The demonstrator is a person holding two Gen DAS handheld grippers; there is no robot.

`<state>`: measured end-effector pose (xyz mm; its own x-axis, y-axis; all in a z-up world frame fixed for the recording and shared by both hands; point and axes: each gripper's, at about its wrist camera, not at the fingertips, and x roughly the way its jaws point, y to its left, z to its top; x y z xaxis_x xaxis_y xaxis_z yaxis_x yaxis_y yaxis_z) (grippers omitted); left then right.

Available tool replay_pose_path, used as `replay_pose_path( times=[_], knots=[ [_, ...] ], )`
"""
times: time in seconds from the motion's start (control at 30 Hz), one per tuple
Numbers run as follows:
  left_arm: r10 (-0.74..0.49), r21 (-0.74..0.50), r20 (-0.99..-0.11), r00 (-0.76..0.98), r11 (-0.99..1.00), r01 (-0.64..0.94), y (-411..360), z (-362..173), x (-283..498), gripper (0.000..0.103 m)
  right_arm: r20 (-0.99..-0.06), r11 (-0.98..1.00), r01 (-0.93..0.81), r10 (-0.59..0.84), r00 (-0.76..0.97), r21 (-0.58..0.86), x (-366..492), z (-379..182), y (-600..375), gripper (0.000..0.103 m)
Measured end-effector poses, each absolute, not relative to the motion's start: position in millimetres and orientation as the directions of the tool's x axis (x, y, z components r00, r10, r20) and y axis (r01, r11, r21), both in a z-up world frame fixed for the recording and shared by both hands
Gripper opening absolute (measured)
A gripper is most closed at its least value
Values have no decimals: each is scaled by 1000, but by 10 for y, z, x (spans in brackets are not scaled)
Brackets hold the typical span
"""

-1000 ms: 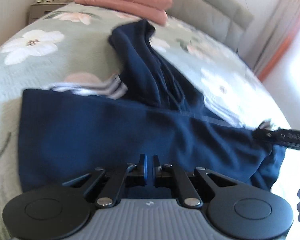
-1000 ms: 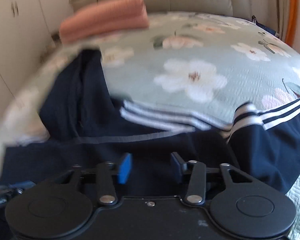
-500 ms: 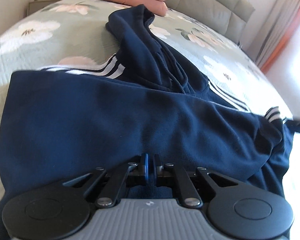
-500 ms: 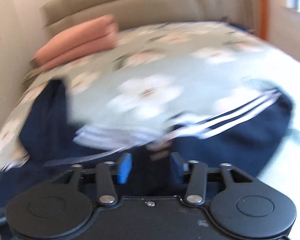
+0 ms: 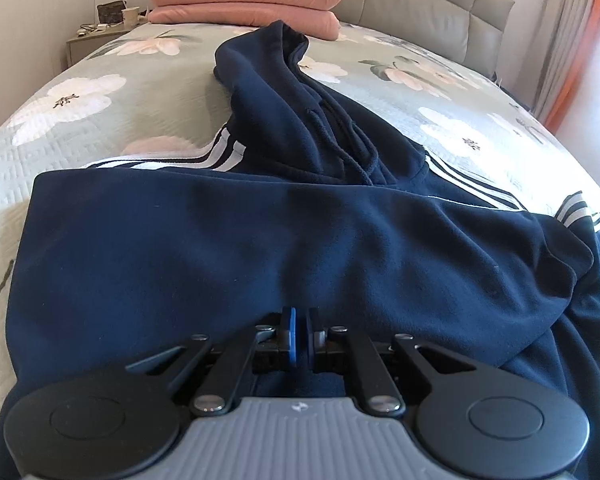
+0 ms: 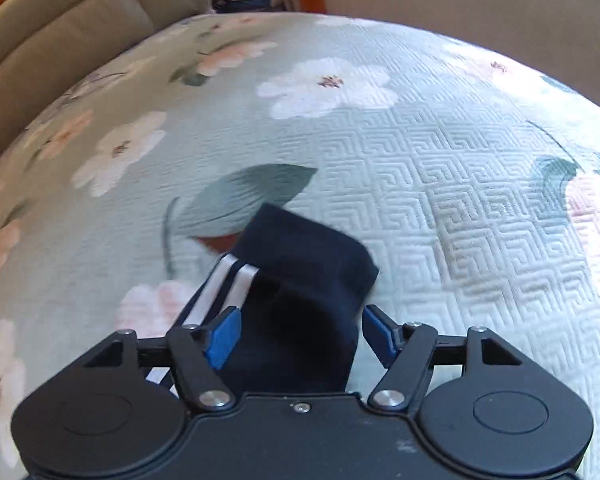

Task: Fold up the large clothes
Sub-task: 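Grasp the other striped sleeve cuff with the right gripper and lift it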

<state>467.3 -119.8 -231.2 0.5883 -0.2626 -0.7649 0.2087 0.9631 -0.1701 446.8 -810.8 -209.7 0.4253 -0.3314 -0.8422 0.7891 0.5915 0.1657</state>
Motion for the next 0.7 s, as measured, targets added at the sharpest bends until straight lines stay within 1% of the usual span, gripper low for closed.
replay_pose_path(
  times=[0.07,0.13,0.17,0.2,0.23,0.27,0.3,0.33,0.37,0.4,0.5,0.53,0.6,0.67,0.7],
  knots=[
    [-254,-154,-763,595,965,213,-1219,-2317,4662,8,-860,563,808,-315,402,172,4530,-2258,-8269,81],
    [-245,-144,-759,603,967,211,-1234,-2321,4649,8,-868,544,815,-288,404,199,4544,-2431,-8282,89],
    [-239,-139,-758,606,968,208,-1244,-2322,4646,8,-852,548,810,-306,424,207,4531,-2424,-8239,93],
    [-233,-134,-758,610,970,204,-1258,-2321,4643,8,-849,558,807,-317,423,194,4546,-2422,-8202,93],
    [-228,-129,-756,613,971,201,-1271,-2323,4640,7,-849,580,799,-334,409,157,4572,-2431,-8143,87],
    [-221,-122,-754,619,972,199,-1286,-2326,4633,8,-840,610,785,-366,401,109,4592,-2408,-8064,67],
    [-214,-114,-751,624,974,197,-1301,-2329,4624,8,-825,644,761,-387,411,77,4598,-2382,-7969,41],
    [-209,-105,-749,629,975,198,-1316,-2333,4619,8,-817,665,743,-390,424,68,4599,-2355,-7888,28],
    [-203,-96,-747,633,975,200,-1328,-2333,4610,8,-814,676,734,-392,429,62,4598,-2319,-7813,20],
    [-200,-88,-746,635,975,203,-1337,-2331,4604,8,-805,685,727,-406,433,45,4596,-2265,-7736,15],
    [-205,-99,-750,628,975,200,-1314,-2315,4619,8,-761,698,716,-456,462,17,4504,-2002,-7545,12],
    [-210,-114,-756,619,975,192,-1295,-2299,4635,8,-733,686,728,-504,457,-17,4438,-1869,-7496,12],
    [-216,-136,-769,602,975,175,-1267,-2259,4668,9,-669,617,782,-619,412,-90,4234,-1588,-7462,12],
    [-201,-117,-774,600,977,177,-1279,-2199,4666,12,-614,499,858,-718,329,-123,3923,-1321,-7496,12],
    [-185,-89,-769,612,979,184,-1300,-2170,4638,17,-606,444,888,-741,289,-120,3766,-1239,-7537,12]
  ],
)
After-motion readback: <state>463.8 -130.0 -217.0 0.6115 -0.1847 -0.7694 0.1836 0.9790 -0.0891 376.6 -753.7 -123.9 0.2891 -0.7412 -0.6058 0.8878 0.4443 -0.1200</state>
